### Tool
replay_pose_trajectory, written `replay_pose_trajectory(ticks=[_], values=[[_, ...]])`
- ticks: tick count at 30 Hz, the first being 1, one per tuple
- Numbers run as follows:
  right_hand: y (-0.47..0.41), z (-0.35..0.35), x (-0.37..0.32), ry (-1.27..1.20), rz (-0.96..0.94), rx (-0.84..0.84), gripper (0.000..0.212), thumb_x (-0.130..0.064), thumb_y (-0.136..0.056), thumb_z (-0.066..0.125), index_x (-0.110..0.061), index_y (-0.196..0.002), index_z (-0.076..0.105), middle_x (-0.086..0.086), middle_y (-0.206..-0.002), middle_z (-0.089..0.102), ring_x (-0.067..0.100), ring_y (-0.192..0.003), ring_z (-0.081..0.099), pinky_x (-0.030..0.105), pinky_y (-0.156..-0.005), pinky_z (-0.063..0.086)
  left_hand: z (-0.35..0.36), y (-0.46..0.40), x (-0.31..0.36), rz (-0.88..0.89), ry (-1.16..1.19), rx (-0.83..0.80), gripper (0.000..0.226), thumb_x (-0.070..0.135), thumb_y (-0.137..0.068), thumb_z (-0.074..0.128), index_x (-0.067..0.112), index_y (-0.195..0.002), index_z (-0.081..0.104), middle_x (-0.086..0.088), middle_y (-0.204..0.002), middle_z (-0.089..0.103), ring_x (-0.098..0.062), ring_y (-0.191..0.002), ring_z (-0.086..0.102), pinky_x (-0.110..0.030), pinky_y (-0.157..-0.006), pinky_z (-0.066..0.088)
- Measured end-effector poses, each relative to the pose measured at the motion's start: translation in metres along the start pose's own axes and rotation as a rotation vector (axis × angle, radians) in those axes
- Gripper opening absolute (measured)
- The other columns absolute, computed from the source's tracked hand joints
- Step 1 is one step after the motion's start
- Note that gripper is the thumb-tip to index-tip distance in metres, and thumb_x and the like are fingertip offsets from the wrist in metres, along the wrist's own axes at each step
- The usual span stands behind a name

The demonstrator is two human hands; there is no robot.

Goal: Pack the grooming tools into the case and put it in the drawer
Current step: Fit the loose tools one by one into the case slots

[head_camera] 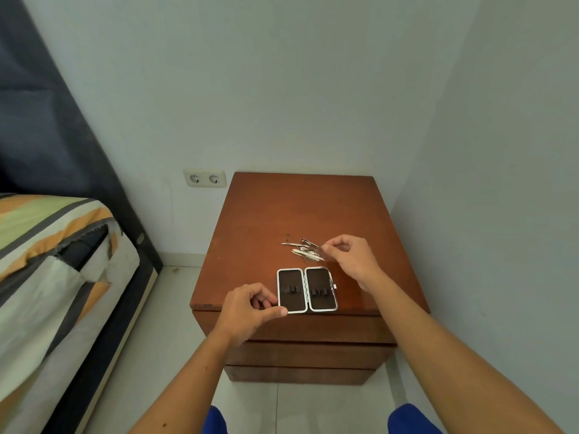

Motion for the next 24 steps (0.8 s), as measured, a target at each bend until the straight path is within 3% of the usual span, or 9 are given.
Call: replay_pose_trajectory(ticks=[7, 10, 19, 24], values=[[0.009, -0.008, -0.01, 0.024, -0.086, -0.023, 0.004, -0.021, -0.09, 0.08, -0.02, -0.091, 0.077, -0.004, -0.085, 0.08, 0.009, -0.082, 0.07, 0.025, -0.075, 0.048, 0.001, -0.001, -0.002, -0.013, 0.005, 0.0, 0.029, 0.041, -0.065, 0.097, 0.025, -0.077, 0.077, 0.009, -0.069, 0.069, -0.003, -0.059, 0.048, -0.023, -0.055, 0.045], [0.008, -0.011, -0.009, 0.115, -0.114, -0.083, 0.003, -0.022, -0.09, 0.08, -0.023, -0.091, 0.077, -0.005, -0.084, 0.081, 0.013, -0.087, 0.074, 0.029, -0.082, 0.055, 0.001, 0.0, -0.003, -0.013, -0.006, 0.002, 0.029, 0.043, -0.065, 0.096, 0.026, -0.078, 0.077, 0.01, -0.07, 0.069, -0.003, -0.059, 0.049, -0.023, -0.055, 0.046], [-0.001, -0.001, -0.008, 0.374, -0.165, -0.182, 0.007, -0.022, -0.095, 0.076, -0.029, -0.096, 0.079, -0.008, -0.087, 0.077, 0.012, -0.086, 0.072, 0.027, -0.08, 0.057, 0.003, -0.001, -0.007, -0.024, -0.013, 0.009, 0.029, 0.044, -0.065, 0.096, 0.028, -0.078, 0.076, 0.01, -0.072, 0.07, -0.006, -0.064, 0.051, -0.026, -0.058, 0.048], [-0.004, 0.01, -0.006, 0.411, -0.182, -0.206, 0.008, -0.024, -0.093, 0.078, -0.032, -0.092, 0.079, -0.011, -0.082, 0.074, 0.004, -0.077, 0.065, 0.021, -0.071, 0.046, 0.003, -0.001, -0.005, -0.005, -0.019, 0.0, 0.033, 0.044, -0.066, 0.095, 0.033, -0.092, 0.078, 0.01, -0.074, 0.069, -0.005, -0.064, 0.052, -0.026, -0.062, 0.049]])
Point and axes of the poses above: each hand's wrist, its own y-axis away from the middle knuckle, its own z-axis out of the palm, x = y × z, the point moved 5 cm from there along -y, towards the middle knuckle
